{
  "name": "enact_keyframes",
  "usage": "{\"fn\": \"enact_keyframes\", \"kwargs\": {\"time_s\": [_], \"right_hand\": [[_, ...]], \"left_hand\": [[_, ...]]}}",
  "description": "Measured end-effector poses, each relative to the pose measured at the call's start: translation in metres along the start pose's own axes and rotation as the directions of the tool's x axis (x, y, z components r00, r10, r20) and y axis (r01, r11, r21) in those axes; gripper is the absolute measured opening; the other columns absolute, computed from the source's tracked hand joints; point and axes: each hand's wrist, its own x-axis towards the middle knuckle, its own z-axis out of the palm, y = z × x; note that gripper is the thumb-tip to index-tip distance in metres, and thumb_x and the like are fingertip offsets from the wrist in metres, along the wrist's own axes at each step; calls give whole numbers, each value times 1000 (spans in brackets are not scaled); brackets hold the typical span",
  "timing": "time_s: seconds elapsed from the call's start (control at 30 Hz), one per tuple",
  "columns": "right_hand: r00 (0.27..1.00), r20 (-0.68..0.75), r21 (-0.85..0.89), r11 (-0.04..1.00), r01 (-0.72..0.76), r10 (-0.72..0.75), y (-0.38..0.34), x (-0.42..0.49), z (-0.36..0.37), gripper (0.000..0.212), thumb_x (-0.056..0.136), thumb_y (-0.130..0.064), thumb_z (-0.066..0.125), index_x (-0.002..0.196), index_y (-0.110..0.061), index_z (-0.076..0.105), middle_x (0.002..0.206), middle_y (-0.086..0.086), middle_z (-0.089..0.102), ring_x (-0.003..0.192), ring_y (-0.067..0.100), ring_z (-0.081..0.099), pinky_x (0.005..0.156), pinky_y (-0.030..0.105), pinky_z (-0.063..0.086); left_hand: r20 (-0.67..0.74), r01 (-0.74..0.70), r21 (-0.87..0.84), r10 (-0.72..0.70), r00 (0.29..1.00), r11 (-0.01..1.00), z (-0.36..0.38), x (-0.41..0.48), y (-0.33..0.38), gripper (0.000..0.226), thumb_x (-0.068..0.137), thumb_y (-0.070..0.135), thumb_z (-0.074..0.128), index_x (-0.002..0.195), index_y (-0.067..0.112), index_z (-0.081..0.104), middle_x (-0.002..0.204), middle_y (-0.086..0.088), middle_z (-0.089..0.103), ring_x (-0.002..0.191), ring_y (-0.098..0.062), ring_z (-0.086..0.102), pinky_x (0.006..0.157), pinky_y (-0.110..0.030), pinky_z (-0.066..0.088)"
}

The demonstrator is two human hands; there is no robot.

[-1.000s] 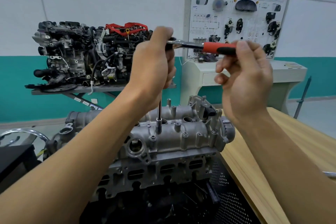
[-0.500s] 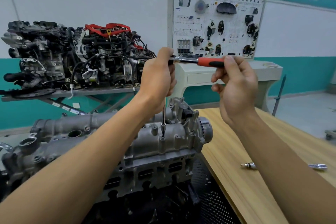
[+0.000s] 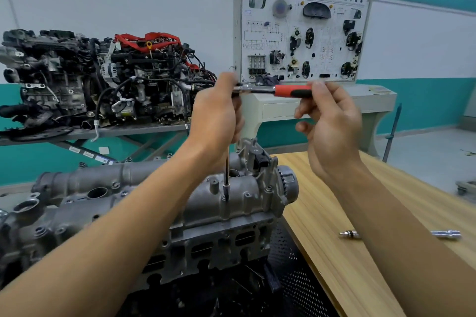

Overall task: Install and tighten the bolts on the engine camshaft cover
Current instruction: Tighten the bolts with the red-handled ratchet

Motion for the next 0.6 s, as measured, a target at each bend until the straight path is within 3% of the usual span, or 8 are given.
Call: {"fn": "enact_keyframes", "kwargs": {"time_s": [0.1, 0.33, 0.6], "right_hand": [[999, 9, 48, 998, 31, -31, -13, 8, 5, 14, 103, -18, 50, 94, -14, 59, 68, 3, 56, 61, 13, 50, 50, 25, 37], [1000, -11, 9, 1000, -12, 12, -5, 7, 7, 13, 103, -16, 51, 93, -13, 58, 68, 5, 54, 60, 13, 50, 49, 24, 37], [1000, -19, 17, 1000, 3, -3, -5, 10, 3, 14, 102, -17, 52, 92, -15, 60, 65, 2, 56, 60, 14, 51, 49, 24, 38]], "left_hand": [[15, -41, 33, 41, 999, 999, 7, 9, 17, 56, 97, 32, 42, 45, 28, 24, 46, 6, 18, 43, -17, 10, 41, -22, 12], [-18, 52, -19, -52, 998, 998, 0, 11, 5, 51, 98, 33, 45, 53, 25, 21, 51, 5, 15, 41, -15, 12, 40, -20, 12], [-6, 34, 6, -34, 999, 999, 3, 14, 7, 53, 97, 32, 45, 50, 27, 22, 50, 5, 16, 41, -15, 12, 41, -19, 12]]}}
